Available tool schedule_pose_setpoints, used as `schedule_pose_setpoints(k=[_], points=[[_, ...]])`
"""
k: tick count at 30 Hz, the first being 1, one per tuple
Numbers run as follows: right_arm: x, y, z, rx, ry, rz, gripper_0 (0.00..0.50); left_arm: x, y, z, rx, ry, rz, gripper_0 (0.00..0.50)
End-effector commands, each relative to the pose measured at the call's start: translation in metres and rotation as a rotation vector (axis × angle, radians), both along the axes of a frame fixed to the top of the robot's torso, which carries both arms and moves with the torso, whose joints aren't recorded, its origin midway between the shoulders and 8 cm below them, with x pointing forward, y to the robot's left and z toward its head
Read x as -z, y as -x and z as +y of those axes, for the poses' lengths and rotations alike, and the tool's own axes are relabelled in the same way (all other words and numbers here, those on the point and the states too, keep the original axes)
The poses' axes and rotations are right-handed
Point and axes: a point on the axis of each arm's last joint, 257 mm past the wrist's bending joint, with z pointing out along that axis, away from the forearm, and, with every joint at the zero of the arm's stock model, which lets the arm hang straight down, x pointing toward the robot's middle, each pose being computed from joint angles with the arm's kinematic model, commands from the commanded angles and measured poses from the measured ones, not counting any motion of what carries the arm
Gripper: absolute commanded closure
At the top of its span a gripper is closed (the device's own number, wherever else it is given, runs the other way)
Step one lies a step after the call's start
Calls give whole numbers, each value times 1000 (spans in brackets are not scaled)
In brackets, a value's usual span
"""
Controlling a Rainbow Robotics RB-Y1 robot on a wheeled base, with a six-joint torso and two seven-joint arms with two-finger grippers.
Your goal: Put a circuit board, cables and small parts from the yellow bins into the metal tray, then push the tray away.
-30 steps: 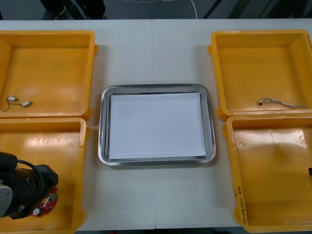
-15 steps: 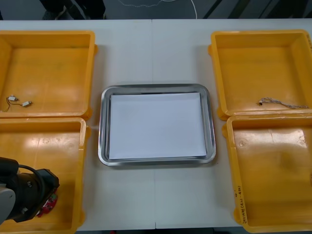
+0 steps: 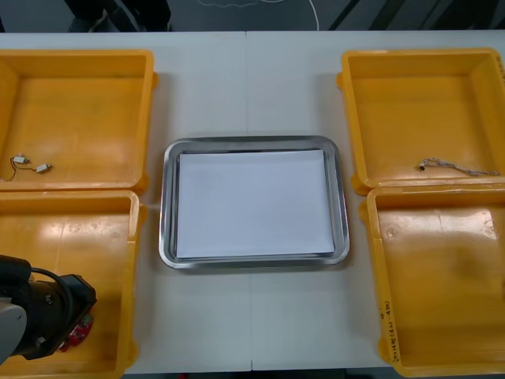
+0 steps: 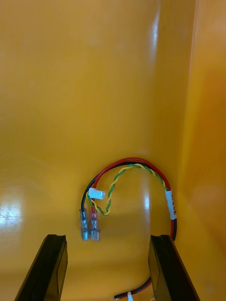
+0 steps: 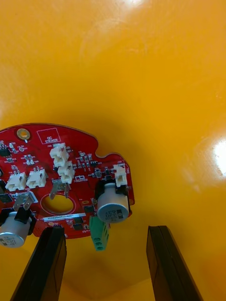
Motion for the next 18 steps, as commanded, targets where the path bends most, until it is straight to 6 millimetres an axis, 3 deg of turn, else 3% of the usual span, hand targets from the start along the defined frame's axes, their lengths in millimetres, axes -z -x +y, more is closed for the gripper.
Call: schedule_pose_setpoints(k=[1,18], points=[[3,6,-9,13,17,-9,0,12,14,-17,83,4,25,0],[19,4,1,10,21,-34,0,25,15,-16,100,-4,36,0]])
